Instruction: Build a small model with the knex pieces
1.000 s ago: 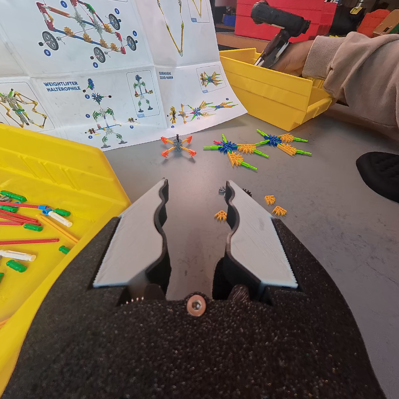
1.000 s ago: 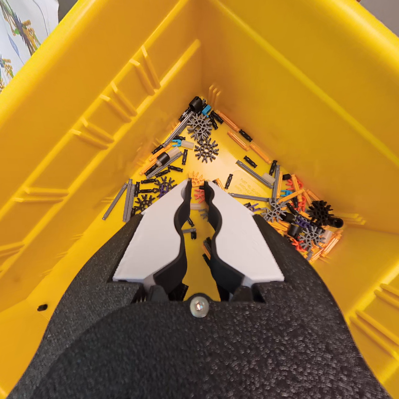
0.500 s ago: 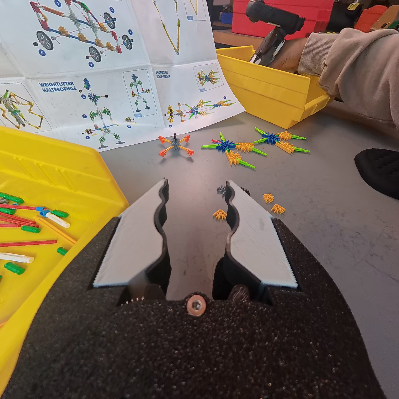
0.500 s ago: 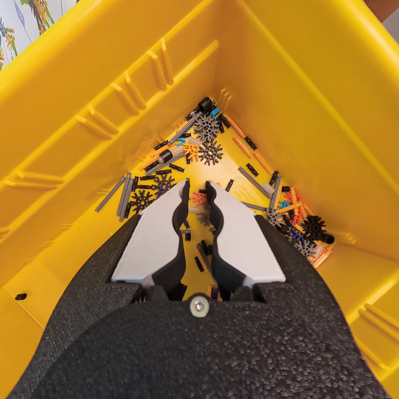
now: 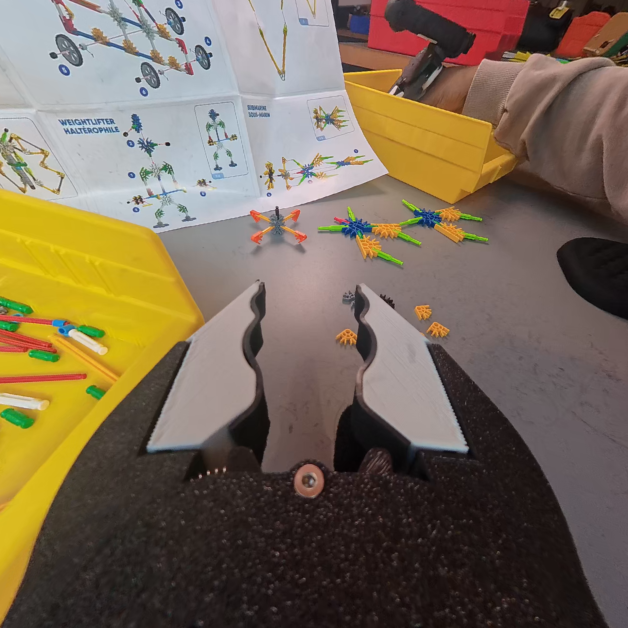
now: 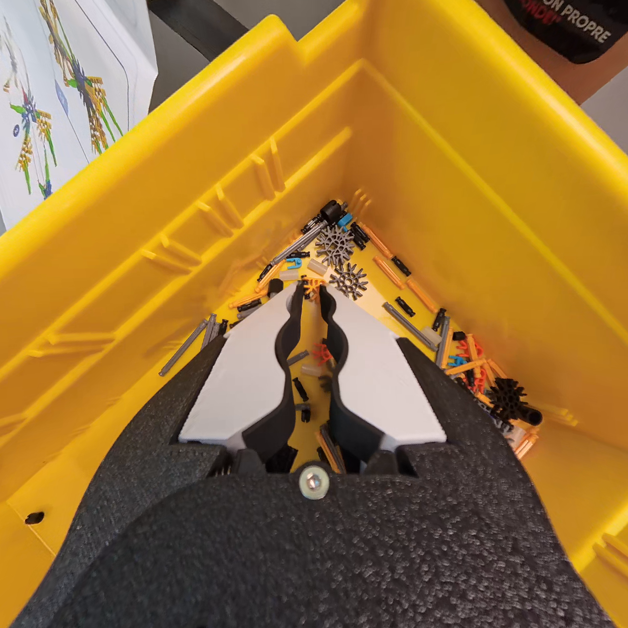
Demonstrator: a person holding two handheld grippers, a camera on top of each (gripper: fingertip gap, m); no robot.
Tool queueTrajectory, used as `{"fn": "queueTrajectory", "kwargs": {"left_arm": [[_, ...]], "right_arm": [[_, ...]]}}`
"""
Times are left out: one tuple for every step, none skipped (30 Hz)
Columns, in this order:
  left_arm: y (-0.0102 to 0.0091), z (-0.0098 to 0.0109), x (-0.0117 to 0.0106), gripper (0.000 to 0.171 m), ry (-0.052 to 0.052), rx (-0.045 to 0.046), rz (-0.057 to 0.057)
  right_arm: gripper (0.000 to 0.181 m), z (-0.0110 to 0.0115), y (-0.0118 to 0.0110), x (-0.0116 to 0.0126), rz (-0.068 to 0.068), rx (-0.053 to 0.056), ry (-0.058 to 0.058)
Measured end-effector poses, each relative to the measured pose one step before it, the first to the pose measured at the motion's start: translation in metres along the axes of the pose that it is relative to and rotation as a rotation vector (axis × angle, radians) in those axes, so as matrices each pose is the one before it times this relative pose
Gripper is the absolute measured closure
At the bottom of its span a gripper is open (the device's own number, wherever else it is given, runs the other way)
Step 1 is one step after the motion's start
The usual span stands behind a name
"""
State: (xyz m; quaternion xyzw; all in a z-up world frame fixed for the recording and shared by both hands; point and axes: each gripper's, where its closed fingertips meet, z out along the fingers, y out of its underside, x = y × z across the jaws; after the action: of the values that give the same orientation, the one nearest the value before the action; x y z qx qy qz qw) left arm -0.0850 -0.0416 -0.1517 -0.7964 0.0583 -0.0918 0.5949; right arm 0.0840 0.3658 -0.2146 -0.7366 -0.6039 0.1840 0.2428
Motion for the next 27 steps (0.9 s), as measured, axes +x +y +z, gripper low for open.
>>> {"fn": "queueTrajectory", "kwargs": {"left_arm": [[-0.00001,-0.00008,0.00025,0.119,0.0015,0.00026,-0.0003],[-0.00002,-0.00001,0.00002,0.119,0.0006,0.00016,-0.0004],[-0.00004,0.00002,0.00014,0.119,0.0009,0.00031,-0.0001],[0.00003,0.00001,0.00023,0.119,0.0009,-0.00021,0.0001],[0.00014,0.00003,0.00015,0.119,0.0007,-0.00032,0.0004],[-0.00001,0.00003,0.00008,0.119,0.0003,0.00006,0.0008],[-0.00014,-0.00012,0.00022,0.119,0.0004,0.00078,0.0011],[-0.00027,-0.00013,0.00012,0.119,-0.0002,0.0019,0.0016],[-0.00033,-0.00026,0.0001,0.119,-0.0007,0.00269,0.0016],[-0.00031,-0.0003,0.00016,0.12,0.0003,0.00252,0.0013],[-0.00025,-0.00007,0.0003,0.12,0.001,0.00148,0.0011],[-0.00013,-0.00005,0.0001,0.12,-0.0003,0.00045,0.0012],[0.00008,0.00011,0.00024,0.12,0.0006,-0.00077,0.0018],[0.00018,0.0002,0.00066,0.121,0.0023,-0.00167,0.0029],[0.00007,0.00009,0.00081,0.121,0.0018,-0.00115,0.0047],[-0.00016,-0.00016,0.00133,0.121,0.0035,0.00058,0.0033],[-0.00054,-0.00031,0.00192,0.121,0.0065,0.00228,0.0003],[-0.00049,-0.00052,0.00214,0.121,0.006,0.00247,0.0],[-0.00021,-0.00065,0.00182,0.121,0.0031,0.00069,0.0033],[-0.00028,-0.00086,0.00146,0.121,-0.0001,0.0001,0.0071],[-0.00048,-0.00102,0.0013,0.121,-0.0005,0.00114,0.0078],[-0.00062,-0.00092,0.00092,0.121,-0.0005,0.00171,0.0057],[-0.00059,-0.0007,0.00055,0.121,-0.0004,0.00078,0.0042],[-0.00042,-0.00036,0.00062,0.121,0.0016,-0.00067,0.0026],[-0.00034,-0.00027,0.00083,0.121,0.003,-0.00162,0.0002],[0.00001,-0.00004,0.00103,0.121,0.0038,-0.00247,-0.0004],[0.00054,0.00021,0.001,0.121,0.0034,-0.00479,0.0007]], "right_arm": [[0.174,-0.00152,0.00169,0.00048,0.0112,-0.0002,-0.0053],[0.174,-0.00217,0.00134,-0.00023,0.0173,0.0037,-0.0114],[0.174,-0.00288,0.00007,0.0,0.0209,0.0134,-0.0116],[0.174,-0.0038,-0.00098,-0.00024,0.0246,0.0212,-0.013],[0.175,-0.00456,-0.00195,-0.00107,0.0285,0.0263,-0.0183],[0.174,-0.00551,-0.00335,-0.0024,0.0277,0.0342,-0.0235],[0.175,-0.00666,-0.00462,-0.00359,0.0235,0.0418,-0.0244],[0.181,-0.00786,-0.00617,-0.0045,0.017,0.049,-0.0205],[0.181,-0.00899,-0.00761,-0.00705,0.0087,0.0544,-0.0249],[0.181,-0.00971,-0.00869,-0.0108,-0.0077,0.0563,-0.0299],[0.181,-0.00932,-0.0087,-0.01326,-0.0262,0.05,-0.0278],[0.18,-0.00862,-0.00851,-0.01359,-0.0328,0.0438,-0.0199],[0.181,-0.00741,-0.00747,-0.01214,-0.0271,0.0323,-0.0109],[0.181,-0.0063,-0.00636,-0.01015,-0.0222,0.0225,-0.005],[0.181,-0.00544,-0.00515,-0.00755,-0.0153,0.0163,0.0027],[0.181,-0.00486,-0.00407,-0.00569,-0.0099,0.0108,0.0031],[0.181,-0.00446,-0.00427,-0.00537,-0.0045,0.0168,-0.004],[0.181,-0.00447,-0.00542,-0.00608,0.0035,0.0266,-0.0142],[0.181,-0.00423,-0.00609,-0.00721,0.0097,0.0328,-0.0211],[0.181,-0.00385,-0.0072,-0.00995,0.0058,0.04,-0.0321],[0.181,-0.00284,-0.00722,-0.01249,-0.0008,0.0425,-0.0388],[0.181,-0.00119,-0.00627,-0.01367,-0.003,0.0387,-0.0353],[0.181,0.00084,-0.00433,-0.01503,-0.0096,0.0308,-0.0318],[0.181,0.0032,-0.00166,-0.01607,-0.0225,0.0205,-0.0236],[0.181,0.00566,0.00178,-0.0172,-0.0321,0.0078,-0.017],[0.181,0.00829,0.0051,-0.0193,-0.0348,-0.0064,-0.0177],[0.181,0.0109,0.00815,-0.02038,-0.0378,-0.0205,-0.0142]]}}
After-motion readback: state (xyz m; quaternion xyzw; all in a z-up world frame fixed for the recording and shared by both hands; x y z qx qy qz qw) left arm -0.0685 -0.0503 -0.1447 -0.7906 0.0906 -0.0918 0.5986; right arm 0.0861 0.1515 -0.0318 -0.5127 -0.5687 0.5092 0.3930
